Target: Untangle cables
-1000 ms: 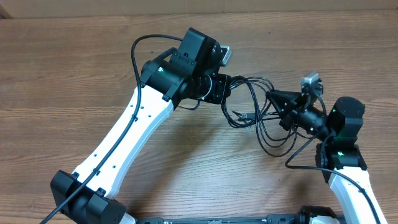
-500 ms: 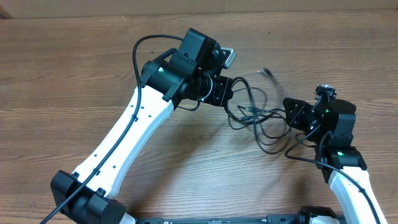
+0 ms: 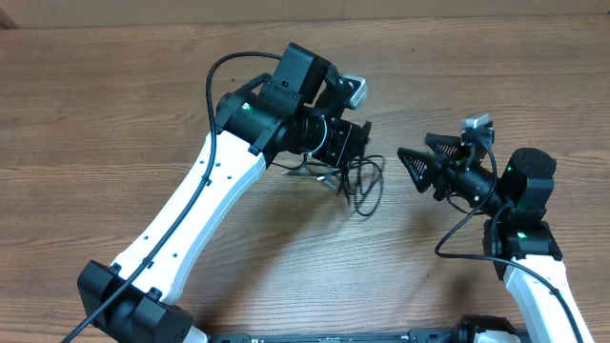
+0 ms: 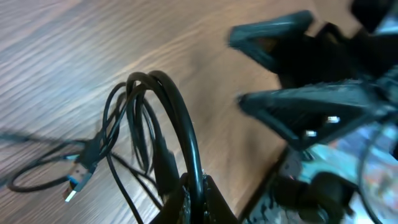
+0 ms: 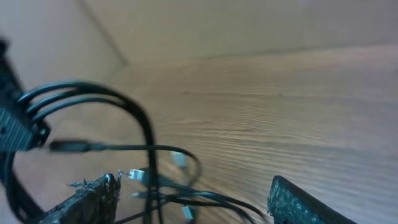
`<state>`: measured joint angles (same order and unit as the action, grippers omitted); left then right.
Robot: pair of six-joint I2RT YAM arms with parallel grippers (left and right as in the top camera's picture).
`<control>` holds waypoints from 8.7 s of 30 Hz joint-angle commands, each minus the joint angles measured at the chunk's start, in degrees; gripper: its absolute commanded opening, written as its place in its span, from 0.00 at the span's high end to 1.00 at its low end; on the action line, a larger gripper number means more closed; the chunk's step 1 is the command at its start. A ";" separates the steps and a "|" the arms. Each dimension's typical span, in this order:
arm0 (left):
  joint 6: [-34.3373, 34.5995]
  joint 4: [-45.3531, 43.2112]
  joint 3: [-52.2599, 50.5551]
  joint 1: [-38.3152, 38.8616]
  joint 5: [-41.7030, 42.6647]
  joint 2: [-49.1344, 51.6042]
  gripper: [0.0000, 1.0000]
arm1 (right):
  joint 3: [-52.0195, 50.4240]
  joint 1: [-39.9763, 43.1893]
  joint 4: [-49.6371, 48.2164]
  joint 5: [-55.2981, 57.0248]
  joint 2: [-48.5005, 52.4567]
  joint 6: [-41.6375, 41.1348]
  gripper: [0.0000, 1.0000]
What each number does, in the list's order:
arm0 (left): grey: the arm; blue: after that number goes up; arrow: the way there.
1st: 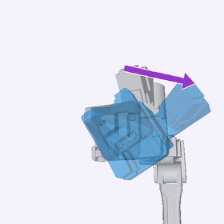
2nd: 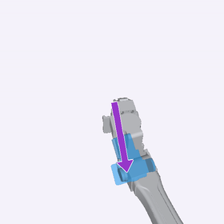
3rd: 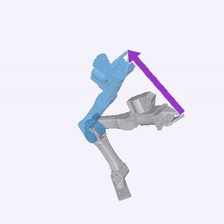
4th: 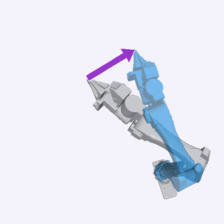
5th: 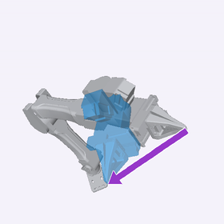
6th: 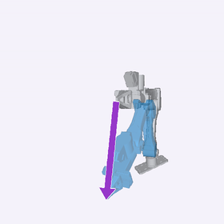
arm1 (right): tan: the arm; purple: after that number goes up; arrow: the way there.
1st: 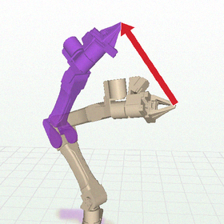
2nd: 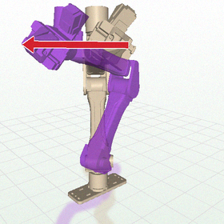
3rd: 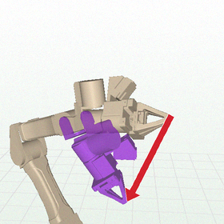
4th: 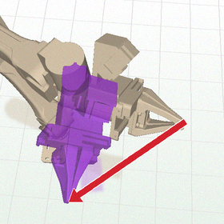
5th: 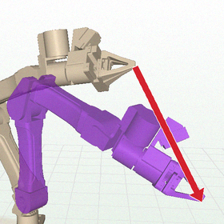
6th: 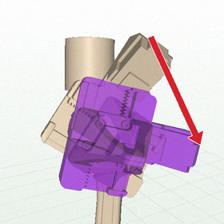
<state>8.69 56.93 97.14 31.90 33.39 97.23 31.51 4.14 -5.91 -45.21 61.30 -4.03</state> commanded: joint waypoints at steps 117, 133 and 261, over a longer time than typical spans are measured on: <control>-4.57 13.90 2.67 -9.14 -32.65 -8.00 0.00 | 19.61 0.07 40.65 2.69 -0.42 -13.25 0.10; 27.80 18.38 -13.64 -8.63 -35.30 -4.94 0.01 | 19.56 0.07 47.30 13.22 -0.39 -4.46 0.00; 4.55 -30.53 32.37 -3.76 3.87 -10.23 0.96 | 19.63 -10.29 -17.40 -14.82 8.26 -10.54 0.96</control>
<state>12.14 26.55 129.01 27.79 36.71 86.83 50.52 -5.78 -24.03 -60.93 70.08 -14.94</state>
